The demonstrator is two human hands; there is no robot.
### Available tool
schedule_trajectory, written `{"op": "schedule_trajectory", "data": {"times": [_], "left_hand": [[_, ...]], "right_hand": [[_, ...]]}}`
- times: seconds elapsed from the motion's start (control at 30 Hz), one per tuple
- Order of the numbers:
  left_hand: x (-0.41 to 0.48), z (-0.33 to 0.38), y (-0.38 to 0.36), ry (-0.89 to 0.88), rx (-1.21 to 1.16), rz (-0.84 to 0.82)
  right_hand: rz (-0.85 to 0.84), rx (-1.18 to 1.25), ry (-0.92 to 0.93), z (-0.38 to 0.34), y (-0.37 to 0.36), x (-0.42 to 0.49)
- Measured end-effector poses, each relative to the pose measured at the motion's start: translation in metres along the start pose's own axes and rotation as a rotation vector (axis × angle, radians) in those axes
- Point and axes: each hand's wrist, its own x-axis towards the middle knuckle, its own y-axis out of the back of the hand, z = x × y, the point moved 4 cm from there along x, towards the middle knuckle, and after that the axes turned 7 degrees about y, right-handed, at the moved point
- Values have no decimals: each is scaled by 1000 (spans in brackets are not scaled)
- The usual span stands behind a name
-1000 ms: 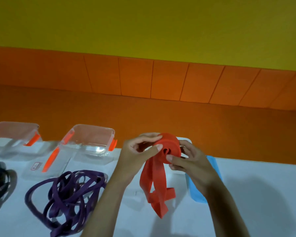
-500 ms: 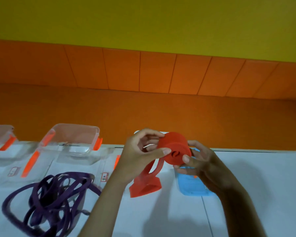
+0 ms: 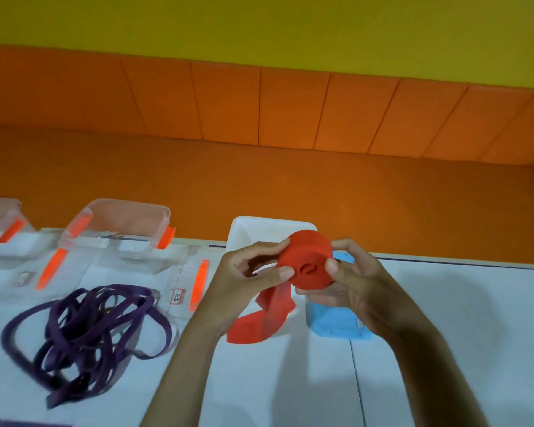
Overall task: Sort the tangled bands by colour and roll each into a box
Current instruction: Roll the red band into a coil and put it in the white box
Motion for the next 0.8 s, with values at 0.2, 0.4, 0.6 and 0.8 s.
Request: {"op": "schedule_trajectory", "data": {"times": [0.2,0.4,0.6,0.8], "left_hand": [[-7,9,-18,-133,103,154],[-11,15,-38,-269,58,363],[-16,23,-28,-242,128,131],[-28,25,-7,-298,242,180]], "right_hand": [[-80,-221,73,-17,20,1],[-84,-149,145,-28,23,3],[-86,5,159,-22,14,1],[-239,-125,66,-23,-7,4]]}}
